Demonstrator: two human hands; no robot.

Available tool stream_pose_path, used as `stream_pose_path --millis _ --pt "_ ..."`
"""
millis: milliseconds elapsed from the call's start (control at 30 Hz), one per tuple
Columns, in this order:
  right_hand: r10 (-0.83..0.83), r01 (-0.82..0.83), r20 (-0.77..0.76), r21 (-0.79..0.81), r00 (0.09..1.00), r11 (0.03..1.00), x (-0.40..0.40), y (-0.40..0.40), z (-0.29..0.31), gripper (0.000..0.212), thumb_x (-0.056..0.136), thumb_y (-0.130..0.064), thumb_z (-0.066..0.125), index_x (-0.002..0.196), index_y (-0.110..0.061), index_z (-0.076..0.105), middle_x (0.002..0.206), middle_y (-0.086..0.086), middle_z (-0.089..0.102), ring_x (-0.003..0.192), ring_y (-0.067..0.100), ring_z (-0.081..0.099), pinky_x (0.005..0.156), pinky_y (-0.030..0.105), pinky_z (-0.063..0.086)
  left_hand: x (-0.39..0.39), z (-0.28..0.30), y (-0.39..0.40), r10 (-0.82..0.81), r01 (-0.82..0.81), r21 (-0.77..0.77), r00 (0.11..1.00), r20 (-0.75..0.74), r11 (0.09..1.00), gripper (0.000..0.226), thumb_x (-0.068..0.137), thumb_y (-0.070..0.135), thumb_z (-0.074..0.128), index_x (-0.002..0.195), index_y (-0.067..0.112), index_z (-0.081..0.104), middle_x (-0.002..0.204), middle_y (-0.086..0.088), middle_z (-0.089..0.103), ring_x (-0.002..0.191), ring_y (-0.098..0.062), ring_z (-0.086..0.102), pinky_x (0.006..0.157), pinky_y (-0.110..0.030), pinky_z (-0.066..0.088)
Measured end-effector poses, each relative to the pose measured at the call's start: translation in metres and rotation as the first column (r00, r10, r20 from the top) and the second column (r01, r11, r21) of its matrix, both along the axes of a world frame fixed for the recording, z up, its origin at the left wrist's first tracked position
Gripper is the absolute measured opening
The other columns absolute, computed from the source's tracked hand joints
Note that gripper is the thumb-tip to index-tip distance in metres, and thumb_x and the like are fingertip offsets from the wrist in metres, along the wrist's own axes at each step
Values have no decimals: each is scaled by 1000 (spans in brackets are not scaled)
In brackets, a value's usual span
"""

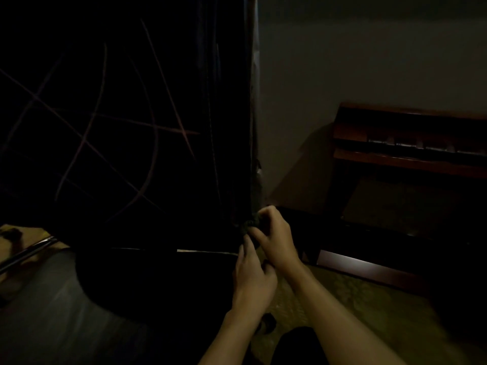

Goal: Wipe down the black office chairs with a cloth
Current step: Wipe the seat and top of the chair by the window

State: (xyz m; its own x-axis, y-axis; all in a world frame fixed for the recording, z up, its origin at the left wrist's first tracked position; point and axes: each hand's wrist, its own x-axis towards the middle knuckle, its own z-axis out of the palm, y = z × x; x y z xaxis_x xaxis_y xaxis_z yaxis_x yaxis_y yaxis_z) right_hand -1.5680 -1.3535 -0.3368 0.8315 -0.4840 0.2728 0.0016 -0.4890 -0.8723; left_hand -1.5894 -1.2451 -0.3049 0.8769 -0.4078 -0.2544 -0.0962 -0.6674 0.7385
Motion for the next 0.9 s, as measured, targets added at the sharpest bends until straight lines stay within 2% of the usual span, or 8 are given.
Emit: stream_pose_path --millis 167,233,333,433,500,667,800,900 --pt "-26 39 171 -69 985 997 3 0 38 22 85 -13 71 99 -18 53 98 -3 54 88 -2 53 72 9 41 -3 18 0 8 11 -148 992 126 989 83 96 17 53 155 28 -4 163 2 7 149 -17 13 120 -34 22" --pt "-25 47 256 -80 966 996 7 1 58 22 85 -11 71 101 -14 55 101 0 54 91 1 54 76 14 46 -2 27 -1 24 19 -179 972 234 984 84 95 17 52 155 28 -5 163 3 6 149 -15 11 119 -30 19" --pt "-7 14 239 -26 971 1000 11 0 63 21 87 -15 70 100 -14 55 103 2 56 93 8 57 80 25 51 2 30 -3 29 25 -188 960 277 982 81 97 19 51 155 28 -5 163 3 5 149 -15 11 117 -29 20" --pt "24 -34 209 45 978 998 9 -2 44 17 89 -17 68 100 -14 55 100 3 57 91 13 59 77 34 53 2 20 -1 -12 34 -81 967 256 996 79 98 25 49 155 28 -6 163 3 3 148 -16 15 114 -27 25" --pt "30 -41 167 61 985 997 6 -3 29 17 89 -17 68 100 -15 55 99 1 57 89 11 59 75 31 52 0 8 0 -38 49 -46 975 218 998 79 99 27 49 155 26 -5 163 3 4 147 -16 18 114 -29 28" --pt "1 1 -22 65 1000 998 -1 1 -26 17 87 -14 68 98 -15 54 97 -2 55 87 9 56 76 37 51 4 -27 -1 20 -19 39 999 -29 999 78 98 25 52 156 28 1 163 4 7 148 -19 17 117 -35 29" --pt "-38 47 -93 96 995 994 -1 4 -46 18 86 -12 68 98 -12 54 97 1 56 88 11 56 76 39 52 13 -44 -1 39 -36 43 996 -76 998 75 93 19 56 155 27 15 152 -3 38 135 -20 43 107 -39 43" --pt "-45 50 -99 50 994 998 0 5 -40 21 86 -12 69 98 -12 53 98 0 54 86 8 54 72 24 46 17 -40 -3 125 -124 16 982 -141 992 72 90 18 56 153 31 23 141 -7 52 126 -23 52 101 -40 48"
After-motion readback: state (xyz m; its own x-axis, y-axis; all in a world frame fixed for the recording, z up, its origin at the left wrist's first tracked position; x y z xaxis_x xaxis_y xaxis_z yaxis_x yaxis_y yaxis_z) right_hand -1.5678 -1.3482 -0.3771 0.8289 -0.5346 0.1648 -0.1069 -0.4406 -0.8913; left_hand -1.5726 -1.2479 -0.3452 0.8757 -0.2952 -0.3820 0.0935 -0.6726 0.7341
